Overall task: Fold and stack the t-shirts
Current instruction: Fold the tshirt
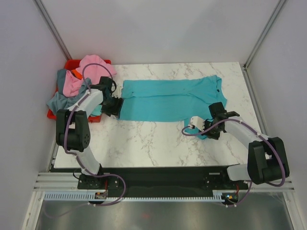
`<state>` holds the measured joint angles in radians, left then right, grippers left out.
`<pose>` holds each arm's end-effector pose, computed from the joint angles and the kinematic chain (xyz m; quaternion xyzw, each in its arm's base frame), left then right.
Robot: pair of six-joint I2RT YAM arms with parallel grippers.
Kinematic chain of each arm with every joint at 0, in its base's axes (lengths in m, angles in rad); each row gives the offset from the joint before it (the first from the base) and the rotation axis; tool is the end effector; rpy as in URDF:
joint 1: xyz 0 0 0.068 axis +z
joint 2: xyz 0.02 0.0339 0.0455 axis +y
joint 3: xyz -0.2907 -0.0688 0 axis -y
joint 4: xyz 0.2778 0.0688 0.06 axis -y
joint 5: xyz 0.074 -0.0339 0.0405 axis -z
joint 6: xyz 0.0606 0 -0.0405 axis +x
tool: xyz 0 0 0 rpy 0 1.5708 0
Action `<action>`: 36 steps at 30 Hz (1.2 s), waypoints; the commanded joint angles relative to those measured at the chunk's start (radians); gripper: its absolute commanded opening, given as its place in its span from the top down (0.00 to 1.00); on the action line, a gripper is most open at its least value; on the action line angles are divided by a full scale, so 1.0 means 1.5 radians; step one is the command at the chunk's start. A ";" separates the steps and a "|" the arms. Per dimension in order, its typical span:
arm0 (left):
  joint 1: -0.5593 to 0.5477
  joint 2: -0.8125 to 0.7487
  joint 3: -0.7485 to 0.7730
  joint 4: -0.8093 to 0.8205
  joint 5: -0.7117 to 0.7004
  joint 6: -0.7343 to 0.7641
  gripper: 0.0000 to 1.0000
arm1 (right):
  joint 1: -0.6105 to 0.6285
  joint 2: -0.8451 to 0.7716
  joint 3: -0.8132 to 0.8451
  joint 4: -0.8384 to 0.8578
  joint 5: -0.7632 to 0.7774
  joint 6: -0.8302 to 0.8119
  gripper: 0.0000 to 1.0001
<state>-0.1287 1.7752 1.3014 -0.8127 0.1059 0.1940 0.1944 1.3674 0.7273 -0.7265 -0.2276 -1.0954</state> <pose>0.3872 -0.0566 0.1959 0.1662 0.9745 -0.0477 0.1431 0.2396 0.0611 0.1501 -0.6034 0.7829 0.0576 0.1403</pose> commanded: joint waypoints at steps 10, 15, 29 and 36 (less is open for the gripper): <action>0.044 0.047 0.060 -0.009 0.070 -0.085 0.44 | 0.002 0.000 0.053 0.028 -0.003 0.023 1.00; 0.049 0.097 0.085 -0.017 0.106 -0.087 0.46 | 0.002 0.002 0.056 0.029 0.002 0.030 1.00; 0.052 0.140 0.092 -0.025 0.126 -0.086 0.50 | 0.002 0.008 0.055 0.043 0.005 0.053 1.00; 0.052 0.157 0.093 -0.029 0.127 -0.086 0.49 | 0.002 0.014 0.059 0.049 0.009 0.055 1.00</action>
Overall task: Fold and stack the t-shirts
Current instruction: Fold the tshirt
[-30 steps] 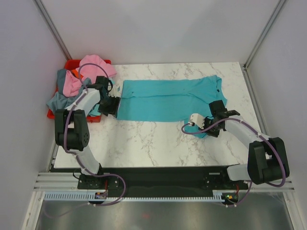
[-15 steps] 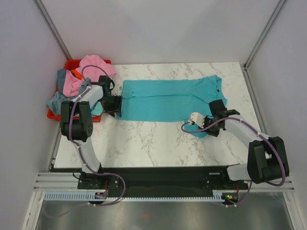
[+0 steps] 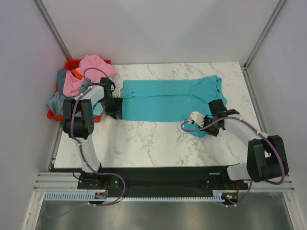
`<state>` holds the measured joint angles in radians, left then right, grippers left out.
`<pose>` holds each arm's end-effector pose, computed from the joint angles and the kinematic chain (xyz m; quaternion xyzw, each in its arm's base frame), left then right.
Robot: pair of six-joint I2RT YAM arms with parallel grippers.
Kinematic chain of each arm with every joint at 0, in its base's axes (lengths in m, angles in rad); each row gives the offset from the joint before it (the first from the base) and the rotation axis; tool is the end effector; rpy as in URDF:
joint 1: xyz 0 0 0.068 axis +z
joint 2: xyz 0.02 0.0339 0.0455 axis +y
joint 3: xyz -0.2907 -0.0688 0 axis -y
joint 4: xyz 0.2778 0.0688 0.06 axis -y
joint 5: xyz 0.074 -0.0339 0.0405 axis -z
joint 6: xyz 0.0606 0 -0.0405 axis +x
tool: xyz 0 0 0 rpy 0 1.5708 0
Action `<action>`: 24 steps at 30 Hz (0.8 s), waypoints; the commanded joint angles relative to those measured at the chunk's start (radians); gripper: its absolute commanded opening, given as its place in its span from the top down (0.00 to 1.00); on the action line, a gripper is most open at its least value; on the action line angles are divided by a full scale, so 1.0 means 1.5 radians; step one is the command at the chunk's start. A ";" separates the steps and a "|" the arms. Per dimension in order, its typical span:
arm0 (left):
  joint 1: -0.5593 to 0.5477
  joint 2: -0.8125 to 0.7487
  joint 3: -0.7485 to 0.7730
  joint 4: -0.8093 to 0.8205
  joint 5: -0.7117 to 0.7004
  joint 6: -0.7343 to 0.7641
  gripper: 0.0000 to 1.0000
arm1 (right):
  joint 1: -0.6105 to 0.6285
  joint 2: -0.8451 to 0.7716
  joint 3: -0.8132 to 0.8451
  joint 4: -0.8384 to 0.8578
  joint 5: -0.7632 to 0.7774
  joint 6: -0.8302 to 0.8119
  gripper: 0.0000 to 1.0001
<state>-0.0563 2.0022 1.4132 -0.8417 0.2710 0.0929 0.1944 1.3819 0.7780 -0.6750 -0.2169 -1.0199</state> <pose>0.4228 -0.0401 0.1420 0.0831 0.9850 -0.1335 0.0718 0.2589 0.0643 0.1631 -0.5741 0.7988 0.0401 0.1754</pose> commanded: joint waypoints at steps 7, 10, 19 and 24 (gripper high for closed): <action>0.005 -0.006 0.006 -0.011 0.027 -0.012 0.73 | 0.002 0.007 0.025 0.026 0.002 0.015 1.00; 0.004 -0.016 -0.001 -0.009 0.033 -0.010 0.80 | 0.001 0.007 0.024 0.033 0.003 0.031 1.00; 0.004 -0.073 -0.021 -0.009 0.033 -0.010 0.80 | -0.020 -0.046 0.043 0.043 0.002 0.114 1.00; 0.004 -0.111 -0.001 -0.009 0.033 -0.010 0.80 | -0.055 -0.085 0.081 0.060 -0.016 0.205 1.00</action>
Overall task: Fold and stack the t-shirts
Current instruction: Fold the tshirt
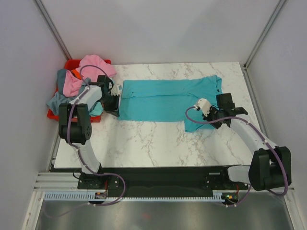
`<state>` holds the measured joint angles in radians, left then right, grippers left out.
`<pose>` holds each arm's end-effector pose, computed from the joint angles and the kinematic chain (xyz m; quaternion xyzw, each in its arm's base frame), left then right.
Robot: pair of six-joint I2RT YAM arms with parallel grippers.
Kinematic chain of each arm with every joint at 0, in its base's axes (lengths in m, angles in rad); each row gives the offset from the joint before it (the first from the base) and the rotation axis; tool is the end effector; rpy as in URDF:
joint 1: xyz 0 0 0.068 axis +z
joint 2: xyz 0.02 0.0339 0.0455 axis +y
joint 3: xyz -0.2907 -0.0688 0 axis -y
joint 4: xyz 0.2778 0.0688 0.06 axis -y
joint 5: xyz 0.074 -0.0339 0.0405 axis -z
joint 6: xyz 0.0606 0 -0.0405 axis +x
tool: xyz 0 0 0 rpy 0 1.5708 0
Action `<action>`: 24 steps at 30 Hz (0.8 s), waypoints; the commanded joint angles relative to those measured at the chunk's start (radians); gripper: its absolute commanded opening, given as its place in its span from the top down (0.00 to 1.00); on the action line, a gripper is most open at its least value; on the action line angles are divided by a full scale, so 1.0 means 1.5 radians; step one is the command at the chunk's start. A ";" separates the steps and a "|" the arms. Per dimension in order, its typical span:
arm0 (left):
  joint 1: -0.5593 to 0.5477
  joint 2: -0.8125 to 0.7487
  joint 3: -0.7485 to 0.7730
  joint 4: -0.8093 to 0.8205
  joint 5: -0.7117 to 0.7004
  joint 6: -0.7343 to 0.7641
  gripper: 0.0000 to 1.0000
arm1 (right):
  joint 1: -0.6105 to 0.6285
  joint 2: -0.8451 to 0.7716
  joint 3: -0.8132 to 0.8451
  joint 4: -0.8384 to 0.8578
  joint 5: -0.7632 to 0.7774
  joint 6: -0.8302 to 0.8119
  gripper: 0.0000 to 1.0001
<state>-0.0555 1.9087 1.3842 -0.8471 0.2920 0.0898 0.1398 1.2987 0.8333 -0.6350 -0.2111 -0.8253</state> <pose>0.4114 -0.0403 0.1712 0.0859 0.9808 -0.1431 0.1008 0.2730 0.0512 0.2037 -0.4705 0.8452 0.0186 0.2527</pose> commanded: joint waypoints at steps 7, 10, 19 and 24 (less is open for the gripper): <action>0.003 -0.051 0.084 -0.065 0.041 0.048 0.98 | -0.067 -0.007 0.142 0.080 -0.046 0.163 1.00; 0.003 -0.036 0.122 -0.081 0.035 0.053 0.98 | -0.072 0.020 0.174 0.090 -0.048 0.166 1.00; 0.004 -0.011 0.055 -0.097 0.030 0.041 0.66 | -0.074 0.057 0.198 0.099 -0.055 0.169 1.00; 0.006 0.026 0.051 -0.091 0.041 0.022 0.49 | -0.074 0.063 0.199 0.099 -0.057 0.171 1.00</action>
<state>-0.0555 1.9179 1.4559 -0.9737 0.3218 0.1413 0.0322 1.3899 1.0893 -0.5144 -0.2726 -0.5869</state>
